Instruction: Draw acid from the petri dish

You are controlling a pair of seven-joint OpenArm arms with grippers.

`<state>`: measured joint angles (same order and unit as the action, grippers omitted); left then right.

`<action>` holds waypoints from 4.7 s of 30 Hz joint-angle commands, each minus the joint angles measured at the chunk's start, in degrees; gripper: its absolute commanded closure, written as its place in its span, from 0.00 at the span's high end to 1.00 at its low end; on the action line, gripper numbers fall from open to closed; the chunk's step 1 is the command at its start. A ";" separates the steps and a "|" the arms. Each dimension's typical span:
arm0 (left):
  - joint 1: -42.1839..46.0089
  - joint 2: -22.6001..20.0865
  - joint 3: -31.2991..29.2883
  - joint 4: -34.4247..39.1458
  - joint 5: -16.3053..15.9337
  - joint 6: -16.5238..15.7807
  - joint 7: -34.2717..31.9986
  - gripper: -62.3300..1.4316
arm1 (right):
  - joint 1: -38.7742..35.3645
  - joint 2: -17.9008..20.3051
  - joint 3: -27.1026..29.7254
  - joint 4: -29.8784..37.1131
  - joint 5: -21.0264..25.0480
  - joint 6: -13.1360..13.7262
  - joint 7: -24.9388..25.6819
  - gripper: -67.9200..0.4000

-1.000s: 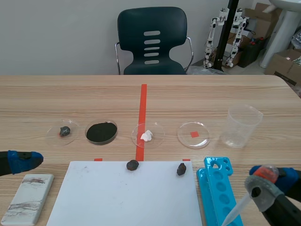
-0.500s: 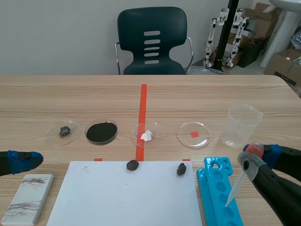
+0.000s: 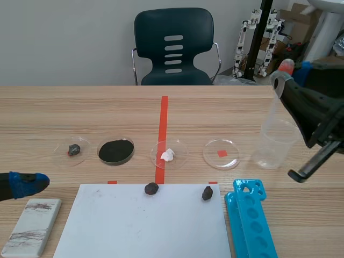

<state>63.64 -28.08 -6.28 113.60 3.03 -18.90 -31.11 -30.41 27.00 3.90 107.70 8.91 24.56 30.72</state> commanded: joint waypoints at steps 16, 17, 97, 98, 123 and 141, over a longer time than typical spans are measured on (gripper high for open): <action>-0.02 0.28 0.22 0.70 -0.61 0.11 -0.81 0.96 | 23.69 -4.28 -13.11 -23.04 0.76 -0.92 -1.01 0.10; -0.02 0.28 0.22 0.70 -0.61 0.11 -0.83 0.96 | 24.41 -4.94 -13.31 -24.22 0.76 -1.03 -1.01 0.10; -0.02 0.28 0.22 0.70 -0.61 0.11 -0.83 0.96 | 30.10 -16.06 -13.73 -46.82 -6.38 -5.53 7.80 0.10; -0.02 0.28 0.22 0.70 -0.61 0.11 -0.83 0.96 | 30.10 -16.06 -13.73 -46.82 -6.38 -5.53 7.80 0.10; -0.02 0.28 0.22 0.70 -0.61 0.11 -0.83 0.96 | 30.10 -16.06 -13.73 -46.82 -6.40 -5.77 8.24 0.14; -0.02 0.28 0.22 0.70 -0.61 0.11 -0.83 0.96 | 30.10 -16.06 -13.73 -46.82 -6.36 -5.77 8.22 0.14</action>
<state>63.64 -28.08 -6.28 113.60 3.03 -18.90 -31.11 -0.95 10.79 -9.89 60.95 1.91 18.83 37.67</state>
